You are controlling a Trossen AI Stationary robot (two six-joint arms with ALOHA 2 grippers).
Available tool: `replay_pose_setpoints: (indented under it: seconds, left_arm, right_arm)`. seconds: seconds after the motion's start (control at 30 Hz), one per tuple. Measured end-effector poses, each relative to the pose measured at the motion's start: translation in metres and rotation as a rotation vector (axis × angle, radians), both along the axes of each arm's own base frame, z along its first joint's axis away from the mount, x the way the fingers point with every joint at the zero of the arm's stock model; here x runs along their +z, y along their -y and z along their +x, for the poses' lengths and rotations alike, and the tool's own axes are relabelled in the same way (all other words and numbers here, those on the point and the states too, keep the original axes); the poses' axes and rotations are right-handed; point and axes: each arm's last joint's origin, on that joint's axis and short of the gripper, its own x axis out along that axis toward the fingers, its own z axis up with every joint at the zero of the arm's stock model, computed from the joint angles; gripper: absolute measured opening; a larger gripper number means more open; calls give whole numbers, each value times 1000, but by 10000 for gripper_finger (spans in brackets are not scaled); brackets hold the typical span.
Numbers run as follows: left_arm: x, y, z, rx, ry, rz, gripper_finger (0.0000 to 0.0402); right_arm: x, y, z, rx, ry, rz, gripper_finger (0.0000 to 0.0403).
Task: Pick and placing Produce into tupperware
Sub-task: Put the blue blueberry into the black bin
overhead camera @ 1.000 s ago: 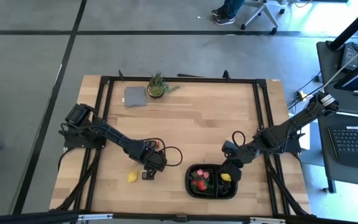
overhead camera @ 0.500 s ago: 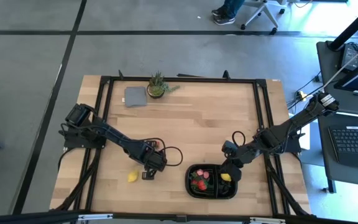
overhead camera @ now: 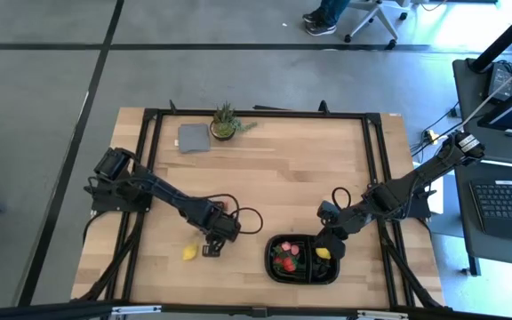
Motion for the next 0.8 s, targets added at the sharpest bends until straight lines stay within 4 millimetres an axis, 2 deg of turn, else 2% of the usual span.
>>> replay_pose_setpoints:
  seconds: [0.1, 0.3, 0.43, 0.7, 0.8]
  left_arm:
    - [20, -2, 8, 9, 62, -56, 27]
    - [48, -10, 19, 37, 145, -112, 20]
    - [67, -12, 31, 37, 222, -131, 29]
    - [115, -10, 65, -58, 580, -182, 17]
    - [127, -12, 74, -67, 709, -160, 21]
  right_arm:
    - [0, 2, 1, -8, 1, 1, 147]
    - [1, 4, 4, -23, 13, 7, 147]
    - [1, 5, 4, -25, 16, 8, 147]
    - [1, 9, 7, -85, -8, 46, 147]
    - [1, 13, 8, -137, -29, 82, 147]
